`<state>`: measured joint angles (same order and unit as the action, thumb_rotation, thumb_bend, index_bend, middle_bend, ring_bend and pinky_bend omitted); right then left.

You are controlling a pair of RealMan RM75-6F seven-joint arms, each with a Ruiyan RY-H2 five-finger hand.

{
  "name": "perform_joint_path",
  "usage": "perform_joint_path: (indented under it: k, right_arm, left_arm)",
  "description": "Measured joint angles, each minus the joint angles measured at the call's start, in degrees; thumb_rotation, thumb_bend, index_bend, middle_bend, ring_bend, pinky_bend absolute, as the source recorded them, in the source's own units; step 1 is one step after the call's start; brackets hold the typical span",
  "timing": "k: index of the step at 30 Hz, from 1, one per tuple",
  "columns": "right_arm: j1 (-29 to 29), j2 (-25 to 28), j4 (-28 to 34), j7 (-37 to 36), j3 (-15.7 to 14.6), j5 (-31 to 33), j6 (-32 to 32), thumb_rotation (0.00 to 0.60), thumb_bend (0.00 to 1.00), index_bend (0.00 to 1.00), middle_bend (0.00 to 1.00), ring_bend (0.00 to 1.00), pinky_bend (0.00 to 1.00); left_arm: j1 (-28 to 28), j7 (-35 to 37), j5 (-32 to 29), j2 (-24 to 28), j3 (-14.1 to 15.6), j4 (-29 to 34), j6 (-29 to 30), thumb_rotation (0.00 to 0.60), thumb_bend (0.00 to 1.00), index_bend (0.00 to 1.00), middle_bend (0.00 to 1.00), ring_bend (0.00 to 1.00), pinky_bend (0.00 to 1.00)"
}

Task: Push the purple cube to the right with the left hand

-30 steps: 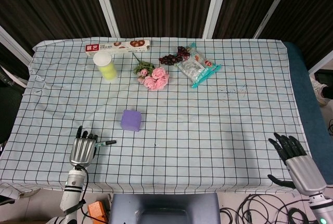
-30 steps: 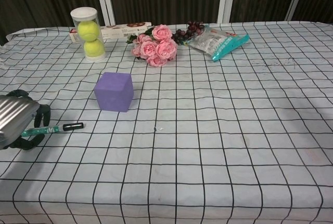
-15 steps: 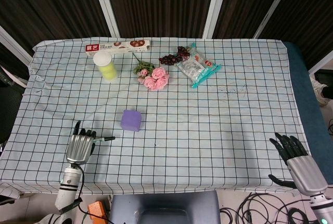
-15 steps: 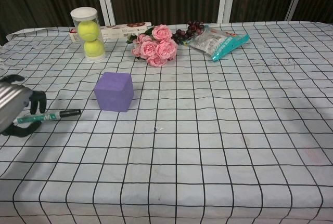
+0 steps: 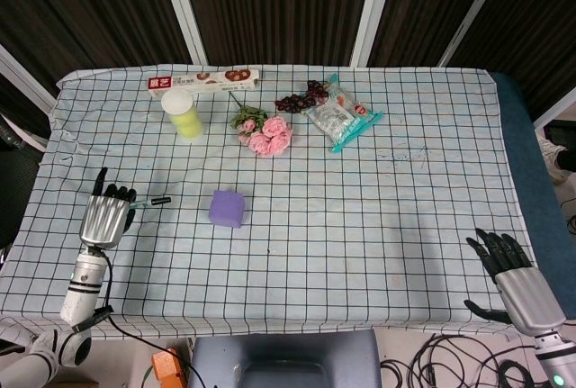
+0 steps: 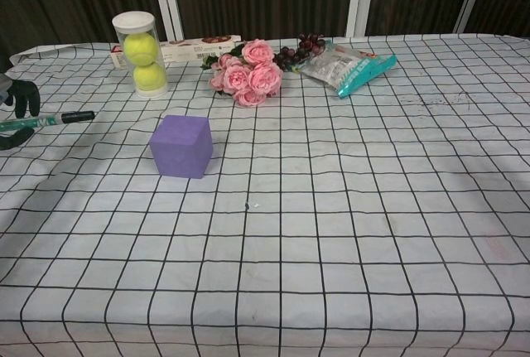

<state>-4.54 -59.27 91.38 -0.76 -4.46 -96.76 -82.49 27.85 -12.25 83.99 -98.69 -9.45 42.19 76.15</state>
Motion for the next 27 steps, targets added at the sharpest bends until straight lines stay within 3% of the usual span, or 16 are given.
perform_joint_path:
  k: [4,9,27]
  right_arm:
    - [-0.11,0.10,0.03,-0.15,0.10,0.17,0.14,0.600,0.31,0.00,0.00,0.00,0.06]
    - [0.11,0.22,-0.03,-0.54,0.12,0.09,-0.42,0.600,0.30,0.00,0.00,0.00,0.06]
    - [0.84,0.73,-0.52,-2.14,-0.07,-0.87,-2.30,0.600,0.31,0.00,0.00,0.00,0.06]
  left_arm:
    - [2.54,4.50,0.69,-3.98,0.25,-9.59,-1.57,0.600,0.47,0.75,0.80,0.44,0.12]
    - [4.94,7.32,1.66,-8.39,1.27,-16.36,-2.67,0.600,0.47,0.75,0.80,0.44,0.12]
    - [8.08,7.64,3.17,-13.63,3.81,-19.87,-2.78,0.600,0.46,0.75,0.80,0.45,0.12]
